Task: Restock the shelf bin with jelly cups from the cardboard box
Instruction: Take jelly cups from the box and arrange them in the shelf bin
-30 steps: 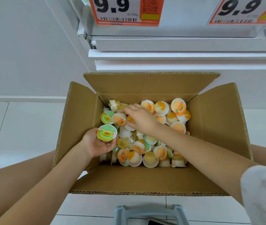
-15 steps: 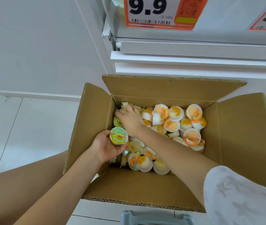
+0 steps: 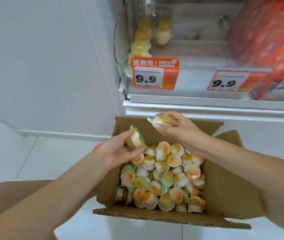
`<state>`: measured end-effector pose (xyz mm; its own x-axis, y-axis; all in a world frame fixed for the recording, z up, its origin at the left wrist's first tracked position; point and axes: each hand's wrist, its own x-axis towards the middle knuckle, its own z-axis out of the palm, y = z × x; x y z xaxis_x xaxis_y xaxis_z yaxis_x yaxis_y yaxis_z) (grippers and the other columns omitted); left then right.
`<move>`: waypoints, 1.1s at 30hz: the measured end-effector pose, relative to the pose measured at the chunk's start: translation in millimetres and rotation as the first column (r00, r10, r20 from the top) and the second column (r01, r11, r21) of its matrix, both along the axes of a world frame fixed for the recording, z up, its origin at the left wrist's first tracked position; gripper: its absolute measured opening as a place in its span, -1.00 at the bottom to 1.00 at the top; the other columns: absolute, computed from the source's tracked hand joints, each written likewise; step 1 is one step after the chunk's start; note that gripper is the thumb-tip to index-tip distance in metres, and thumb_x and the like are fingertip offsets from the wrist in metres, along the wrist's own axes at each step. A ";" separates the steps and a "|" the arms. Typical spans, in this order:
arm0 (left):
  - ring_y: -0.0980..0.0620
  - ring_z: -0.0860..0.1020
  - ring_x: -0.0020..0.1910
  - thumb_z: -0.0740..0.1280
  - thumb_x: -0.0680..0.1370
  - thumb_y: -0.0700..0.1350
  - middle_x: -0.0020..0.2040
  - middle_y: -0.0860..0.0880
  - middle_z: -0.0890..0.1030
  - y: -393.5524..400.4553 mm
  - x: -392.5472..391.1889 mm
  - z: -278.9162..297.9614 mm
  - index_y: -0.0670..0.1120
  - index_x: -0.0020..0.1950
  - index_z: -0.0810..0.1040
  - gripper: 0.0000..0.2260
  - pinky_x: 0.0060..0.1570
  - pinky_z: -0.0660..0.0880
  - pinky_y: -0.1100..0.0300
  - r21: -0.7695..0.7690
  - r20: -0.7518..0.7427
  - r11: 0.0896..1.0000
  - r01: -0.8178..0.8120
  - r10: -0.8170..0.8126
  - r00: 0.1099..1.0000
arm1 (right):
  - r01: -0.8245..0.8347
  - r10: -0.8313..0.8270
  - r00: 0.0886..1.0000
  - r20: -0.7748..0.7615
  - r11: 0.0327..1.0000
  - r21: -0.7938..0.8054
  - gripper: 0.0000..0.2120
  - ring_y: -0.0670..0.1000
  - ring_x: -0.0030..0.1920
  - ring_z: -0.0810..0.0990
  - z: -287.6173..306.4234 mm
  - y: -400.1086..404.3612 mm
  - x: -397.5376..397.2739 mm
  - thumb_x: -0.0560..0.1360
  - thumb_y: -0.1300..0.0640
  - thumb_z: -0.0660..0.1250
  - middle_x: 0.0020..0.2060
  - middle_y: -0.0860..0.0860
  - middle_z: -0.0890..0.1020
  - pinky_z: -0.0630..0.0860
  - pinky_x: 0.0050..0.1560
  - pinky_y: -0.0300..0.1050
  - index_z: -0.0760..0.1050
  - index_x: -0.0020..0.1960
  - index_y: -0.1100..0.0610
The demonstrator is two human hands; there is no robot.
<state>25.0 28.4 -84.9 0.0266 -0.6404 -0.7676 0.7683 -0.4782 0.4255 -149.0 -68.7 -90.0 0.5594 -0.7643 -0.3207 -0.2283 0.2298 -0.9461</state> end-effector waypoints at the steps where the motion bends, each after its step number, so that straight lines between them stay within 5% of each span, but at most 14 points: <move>1: -0.22 0.48 0.28 0.32 0.54 -0.10 0.26 -0.26 0.49 -4.6 -4.4 17.3 -0.23 0.30 0.44 -0.63 -0.08 0.58 -0.14 -0.058 0.001 0.998 0.017 -0.017 1.000 | -0.003 0.003 0.998 0.069 1.000 -0.009 -0.59 -0.13 -0.07 0.61 18.7 2.0 -3.5 0.36 0.12 0.51 0.01 0.00 0.64 0.52 -0.02 -0.23 0.51 0.18 0.07; 6: -0.18 0.50 0.26 0.18 0.59 -0.06 0.28 -0.29 0.51 -28.2 -25.1 89.1 -0.23 0.33 0.44 -0.63 0.06 0.54 -0.05 -0.352 0.000 0.924 0.152 -0.163 0.987 | -0.070 0.109 0.987 0.116 0.951 -0.301 -0.56 -0.16 0.00 0.62 88.1 3.2 -14.2 0.32 0.28 0.50 0.04 -0.04 0.64 0.53 0.05 -0.28 0.52 0.15 0.08; 11: -0.20 0.56 0.19 0.35 0.47 -0.10 0.25 -0.26 0.55 -35.3 -30.9 112.5 -0.19 0.30 0.46 -0.58 0.09 0.56 -0.08 -0.552 0.020 0.801 0.232 -0.265 0.964 | -0.061 0.138 0.981 0.137 0.885 -0.461 -0.51 -0.10 0.16 0.59 113.2 -3.8 -26.7 0.27 0.25 0.54 0.11 -0.04 0.64 0.48 0.22 -0.20 0.51 0.16 0.05; 22: -0.24 0.63 0.01 0.35 0.41 -0.08 0.12 -0.27 0.61 -52.9 -45.0 117.2 -0.17 0.20 0.53 -0.62 -0.31 0.64 0.09 -0.496 -0.004 0.844 0.203 -0.236 0.972 | -0.226 0.242 0.969 -0.044 0.801 -0.554 -0.37 -0.05 0.16 0.55 130.3 -23.6 -37.1 0.27 0.08 0.58 0.18 -0.10 0.55 0.51 0.20 -0.11 0.44 0.27 -0.05; 29: -0.16 0.64 0.02 0.45 0.36 -0.02 0.10 -0.24 0.63 -58.6 -47.7 116.3 -0.19 0.22 0.51 -0.52 -0.09 0.63 0.01 -0.487 -0.019 0.844 0.224 -0.267 0.964 | -0.190 0.149 0.982 -0.118 0.770 -0.610 -0.49 -0.13 0.03 0.59 135.8 -28.9 -36.8 0.17 0.01 0.63 0.00 -0.14 0.64 0.51 0.13 -0.19 0.56 0.08 -0.14; 33: -0.16 0.63 0.06 0.26 0.50 0.12 0.16 -0.26 0.60 -64.4 -42.8 128.1 -0.22 0.28 0.48 -0.49 0.00 0.60 0.04 -0.490 0.041 0.827 0.275 -0.294 0.955 | -0.082 0.054 0.997 -0.064 0.774 -0.628 -0.50 -0.15 -0.07 0.62 147.8 -35.9 -31.7 0.14 -0.01 0.63 -0.07 -0.11 0.67 0.53 -0.01 -0.26 0.59 0.05 -0.06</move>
<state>-17.8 -36.0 43.1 -0.2353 -0.9054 -0.3534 0.6488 -0.4171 0.6365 -180.7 -104.6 57.8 0.6151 -0.7639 0.1953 -0.2613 -0.4312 -0.8636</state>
